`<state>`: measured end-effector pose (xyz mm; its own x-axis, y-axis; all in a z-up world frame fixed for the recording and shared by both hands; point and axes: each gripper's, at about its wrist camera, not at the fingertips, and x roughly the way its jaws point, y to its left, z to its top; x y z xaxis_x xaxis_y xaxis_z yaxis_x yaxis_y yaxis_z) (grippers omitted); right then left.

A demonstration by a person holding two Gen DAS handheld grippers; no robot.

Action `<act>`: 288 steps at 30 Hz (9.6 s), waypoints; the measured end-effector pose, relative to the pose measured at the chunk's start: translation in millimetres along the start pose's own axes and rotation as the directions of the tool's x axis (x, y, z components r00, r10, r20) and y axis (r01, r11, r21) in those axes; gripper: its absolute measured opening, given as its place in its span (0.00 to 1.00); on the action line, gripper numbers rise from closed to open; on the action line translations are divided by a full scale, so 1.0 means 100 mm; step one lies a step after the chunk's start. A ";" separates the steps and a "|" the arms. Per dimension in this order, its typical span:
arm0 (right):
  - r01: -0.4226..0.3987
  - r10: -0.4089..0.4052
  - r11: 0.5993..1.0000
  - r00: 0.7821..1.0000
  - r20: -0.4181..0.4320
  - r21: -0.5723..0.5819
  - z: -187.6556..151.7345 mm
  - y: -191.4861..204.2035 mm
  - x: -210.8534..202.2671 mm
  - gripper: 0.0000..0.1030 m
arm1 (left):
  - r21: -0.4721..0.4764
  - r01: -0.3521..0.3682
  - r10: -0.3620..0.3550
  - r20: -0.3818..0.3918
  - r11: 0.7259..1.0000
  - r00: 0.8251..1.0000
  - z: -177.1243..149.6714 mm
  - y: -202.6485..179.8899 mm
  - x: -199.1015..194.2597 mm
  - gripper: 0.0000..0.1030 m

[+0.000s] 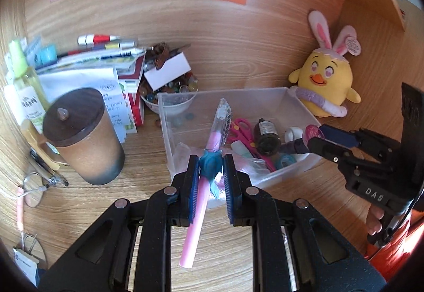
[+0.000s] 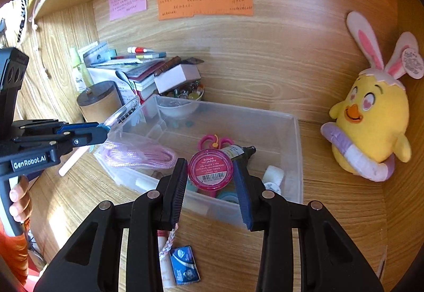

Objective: Organize objects
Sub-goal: 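Drop the pink compact into the box while the left gripper drops the pink pen in, then grasp the blue Max card box with the right gripper while the left gripper grasps the braided hair tie, then drop the blue card box into the box while the left gripper drops the hair tie in, then grasp the cream lip balm with the left gripper while the right gripper grasps the ointment tube, then drop the lip balm into the box while the right gripper carries the ointment tube over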

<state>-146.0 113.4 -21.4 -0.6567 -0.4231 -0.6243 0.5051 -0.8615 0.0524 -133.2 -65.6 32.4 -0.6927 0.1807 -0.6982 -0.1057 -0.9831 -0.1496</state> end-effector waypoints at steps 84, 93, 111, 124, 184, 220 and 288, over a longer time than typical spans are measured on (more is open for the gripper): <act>-0.054 0.023 0.992 0.965 -0.260 -0.111 -0.98 0.14 0.18 0.24 | 0.089 -0.005 0.017 -0.140 0.996 0.990 -0.89 -0.34 0.22 0.05; -0.046 0.026 0.994 0.980 -0.199 -0.096 -0.88 0.13 0.04 0.24 | 0.088 0.006 -0.002 -0.049 0.996 0.999 -0.72 -0.41 -0.02 0.04; -0.013 0.012 0.999 1.000 -0.017 -0.046 -0.51 -0.04 -0.46 0.24 | 0.071 0.081 -0.088 0.106 0.994 0.991 -0.29 -0.54 -0.44 0.04; 0.003 0.000 1.000 0.996 0.086 -0.030 -0.18 -0.12 -0.62 0.24 | 0.078 0.028 -0.045 0.222 0.997 0.974 0.11 -0.59 -0.62 0.04; 0.005 -0.012 0.996 0.997 -0.073 -0.087 -0.65 -0.03 -0.47 0.66 | 0.002 -0.032 0.032 -0.059 0.999 0.998 -0.67 -0.54 0.09 0.94; -0.177 0.121 0.961 0.960 -0.253 -0.212 -1.55 0.37 -0.47 0.48 | 0.121 -0.034 0.054 -0.170 0.992 0.984 -1.31 -0.63 0.14 0.14; -0.159 0.152 0.985 0.982 -0.110 -0.060 -0.51 0.07 -0.07 0.06 | 0.067 0.001 0.002 -0.045 0.998 0.999 0.20 -0.49 0.51 0.14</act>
<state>-108.9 124.6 -56.6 -0.5068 -0.5152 -0.6912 0.6359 -0.7648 0.1037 -177.4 -8.4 18.7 -0.6598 0.1799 -0.7296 -0.1543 -0.9827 -0.1028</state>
